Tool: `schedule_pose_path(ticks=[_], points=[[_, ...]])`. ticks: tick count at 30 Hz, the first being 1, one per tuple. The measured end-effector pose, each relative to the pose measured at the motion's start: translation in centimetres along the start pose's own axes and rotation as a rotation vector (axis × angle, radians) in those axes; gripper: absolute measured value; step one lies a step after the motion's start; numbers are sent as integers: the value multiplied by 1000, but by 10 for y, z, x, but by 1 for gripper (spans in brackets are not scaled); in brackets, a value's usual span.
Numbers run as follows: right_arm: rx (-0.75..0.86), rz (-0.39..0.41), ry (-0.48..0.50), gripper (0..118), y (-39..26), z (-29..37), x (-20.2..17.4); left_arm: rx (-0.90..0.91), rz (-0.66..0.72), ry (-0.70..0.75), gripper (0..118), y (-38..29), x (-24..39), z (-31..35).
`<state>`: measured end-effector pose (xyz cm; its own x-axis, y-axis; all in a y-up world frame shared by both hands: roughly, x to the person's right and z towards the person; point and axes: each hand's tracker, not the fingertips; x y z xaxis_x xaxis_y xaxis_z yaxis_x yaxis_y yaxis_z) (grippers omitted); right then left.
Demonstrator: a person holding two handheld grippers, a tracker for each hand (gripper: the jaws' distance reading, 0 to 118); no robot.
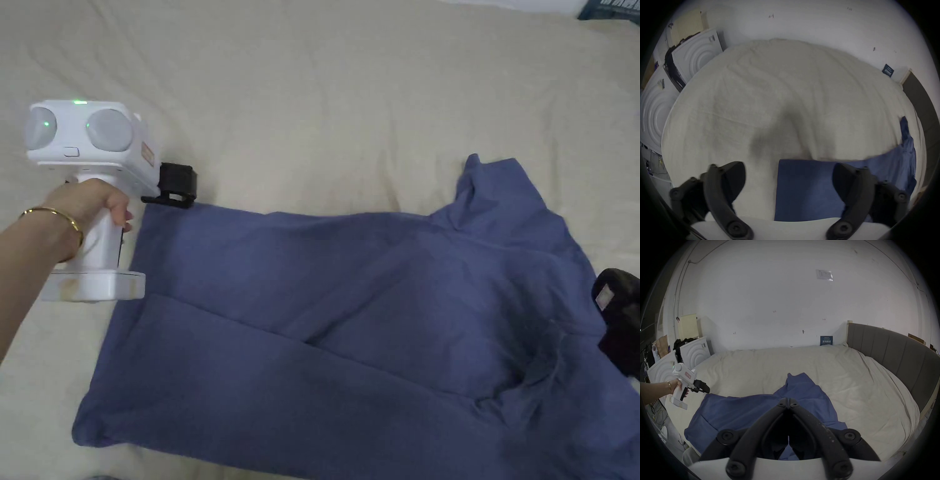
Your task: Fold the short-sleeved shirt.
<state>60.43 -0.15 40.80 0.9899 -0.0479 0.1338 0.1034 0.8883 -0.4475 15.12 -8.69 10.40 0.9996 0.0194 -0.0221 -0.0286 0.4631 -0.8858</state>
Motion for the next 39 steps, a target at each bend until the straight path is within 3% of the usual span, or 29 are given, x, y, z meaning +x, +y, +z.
schedule_pose_path(ticks=[2, 5, 6, 13, 18, 19, 21, 23, 25, 27, 31, 33, 34, 35, 37, 38, 39], points=[[-18, 5, -11, 2, -1, -6, -2, 2, 0, 21, 67, 0, 0, -11], [-34, 3, -18, 2, -2, -12, 2, -4, 0, 4, 12, -2, 2, -18], [-38, 2, -20, 2, -1, -13, 3, -13, 14, -54, 3, -6, 1, -18], [-51, 2, -7, 2, 25, -25, 13, 74, 9, -19, 2, -12, 7, 3], [-212, 1, 1, 3, 74, -81, 30, 249, -84, -68, 2, -19, 14, 55], [-262, -14, -4, 10, 81, -101, 37, 259, -87, -67, 2, -22, 14, 64], [-352, -29, -33, 56, 92, -143, 56, 287, -90, -80, 2, -28, 13, 78], [-428, 25, -74, 101, 92, -181, 63, 295, -83, -84, 2, -29, 11, 84], [-497, 52, -130, 114, 87, -216, 72, 299, -54, -96, 2, -32, 8, 90], [-539, 33, -165, 114, 79, -246, 79, 301, -24, -110, 2, -30, 3, 90], [-585, -44, -210, 113, 56, -289, 88, 291, 17, -116, 2, -26, -6, 84], [-612, -74, -224, 100, 44, -304, 90, 282, 17, -113, 2, -25, -7, 82], [-613, -81, -220, 84, 40, -308, 91, 278, 14, -108, 2, -25, -9, 78], [-611, -87, -217, 58, 38, -310, 91, 273, 9, -100, 2, -25, -9, 76], [-581, -104, -233, 42, 37, -306, 92, 265, 5, -95, 2, -24, -11, 73], [-558, -108, -213, 9, 39, -301, 93, 262, 6, -92, 2, -26, -9, 73], [-533, -96, -216, 3, 42, -295, 95, 258, 12, -94, 2, -27, -10, 72]])
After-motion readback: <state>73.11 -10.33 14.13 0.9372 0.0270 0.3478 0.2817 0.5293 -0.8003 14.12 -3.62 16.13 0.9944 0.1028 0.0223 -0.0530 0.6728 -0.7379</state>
